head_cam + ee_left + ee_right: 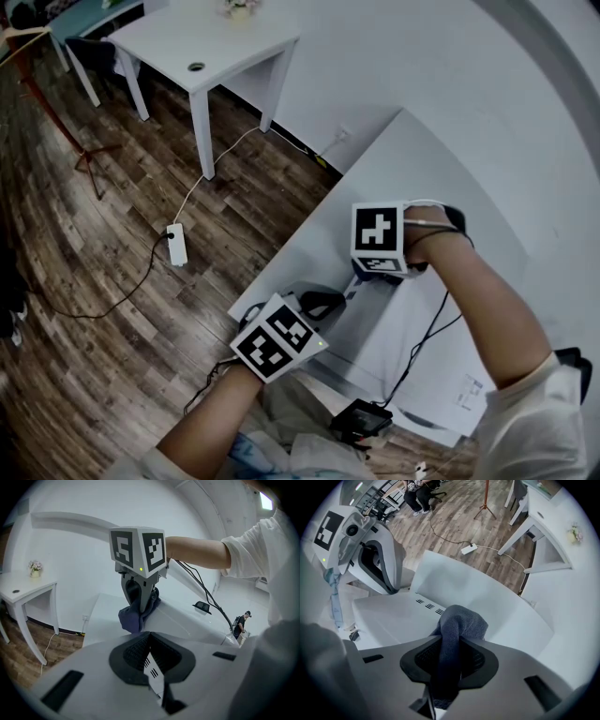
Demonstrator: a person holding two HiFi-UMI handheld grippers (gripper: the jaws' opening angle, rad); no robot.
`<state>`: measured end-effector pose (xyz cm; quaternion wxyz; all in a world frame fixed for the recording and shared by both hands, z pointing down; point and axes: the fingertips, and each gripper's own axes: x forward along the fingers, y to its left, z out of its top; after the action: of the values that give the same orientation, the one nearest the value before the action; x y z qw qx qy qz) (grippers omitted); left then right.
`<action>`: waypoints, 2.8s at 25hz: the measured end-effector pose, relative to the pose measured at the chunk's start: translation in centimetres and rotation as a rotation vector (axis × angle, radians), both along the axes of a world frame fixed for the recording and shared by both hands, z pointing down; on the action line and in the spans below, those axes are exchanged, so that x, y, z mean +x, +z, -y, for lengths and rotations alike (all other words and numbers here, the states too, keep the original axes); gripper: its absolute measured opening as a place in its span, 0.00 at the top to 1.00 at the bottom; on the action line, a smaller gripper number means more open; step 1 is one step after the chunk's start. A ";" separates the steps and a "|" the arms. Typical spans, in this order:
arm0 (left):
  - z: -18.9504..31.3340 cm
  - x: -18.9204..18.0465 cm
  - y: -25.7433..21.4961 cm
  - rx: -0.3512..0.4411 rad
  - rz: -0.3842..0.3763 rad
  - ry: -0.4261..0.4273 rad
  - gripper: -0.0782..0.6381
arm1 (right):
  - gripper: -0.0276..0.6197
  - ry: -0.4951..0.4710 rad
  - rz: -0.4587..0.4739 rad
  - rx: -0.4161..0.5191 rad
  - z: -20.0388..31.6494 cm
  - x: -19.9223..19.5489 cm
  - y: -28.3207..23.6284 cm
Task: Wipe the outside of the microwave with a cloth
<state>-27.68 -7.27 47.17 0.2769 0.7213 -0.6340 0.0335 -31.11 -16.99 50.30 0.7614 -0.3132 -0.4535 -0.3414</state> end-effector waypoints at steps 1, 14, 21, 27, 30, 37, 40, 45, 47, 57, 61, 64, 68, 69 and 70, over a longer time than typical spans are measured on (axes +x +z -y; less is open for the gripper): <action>0.0 0.0 0.0 -0.001 0.000 0.002 0.89 | 0.81 -0.002 0.017 0.012 0.4 -0.3 0.0; 0.0 1.0 0.4 -0.009 -0.005 0.020 0.89 | 0.81 -0.029 0.076 0.153 2.7 -1.5 0.4; -1.4 1.1 0.7 -0.016 -0.011 0.007 0.89 | 0.81 -0.019 0.061 0.181 1.8 -0.7 0.7; -2.4 1.2 0.9 -0.024 -0.016 0.006 0.89 | 0.81 0.010 0.009 0.136 -0.9 1.1 1.2; -3.0 1.5 1.1 -0.026 -0.019 0.008 0.89 | 0.81 -0.010 -0.010 0.144 -2.0 1.8 1.5; -4.5 2.5 1.4 -0.027 -0.019 0.018 0.89 | 0.81 -0.004 -0.045 0.136 -4.7 3.6 2.1; -5.2 3.0 1.4 -0.026 -0.020 0.020 0.89 | 0.81 0.002 -0.056 0.131 -6.1 4.5 2.0; -6.5 3.9 1.7 -0.028 -0.020 0.027 0.89 | 0.81 0.004 -0.064 0.084 -8.9 5.9 2.7; -7.1 4.2 1.8 -0.030 -0.020 0.031 0.89 | 0.81 0.003 -0.072 0.062 -10.0 6.4 2.8; -10.1 5.4 1.8 -0.033 -0.016 0.051 0.89 | 0.81 0.034 -0.132 -0.028 -15.7 9.3 2.1; -11.6 6.0 1.6 -0.024 -0.007 0.069 0.89 | 0.81 0.060 -0.129 -0.066 -17.7 10.2 1.6; -12.8 6.3 0.6 -0.007 -0.001 0.087 0.89 | 0.81 0.109 -0.114 -0.130 -19.6 10.7 0.4; -13.6 6.8 -2.0 0.053 0.011 0.110 0.89 | 0.81 0.192 -0.026 -0.250 -21.3 11.3 -2.7; -13.6 7.0 -2.7 0.066 0.021 0.120 0.89 | 0.81 0.209 0.004 -0.269 -21.3 11.7 -3.6; -13.5 7.2 -3.5 0.080 0.034 0.131 0.89 | 0.81 0.224 0.039 -0.281 -21.1 12.2 -4.4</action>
<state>-20.47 6.26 43.62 0.2344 0.7709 -0.5910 0.0385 -18.95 4.12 45.88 0.7345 -0.3574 -0.5434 -0.1939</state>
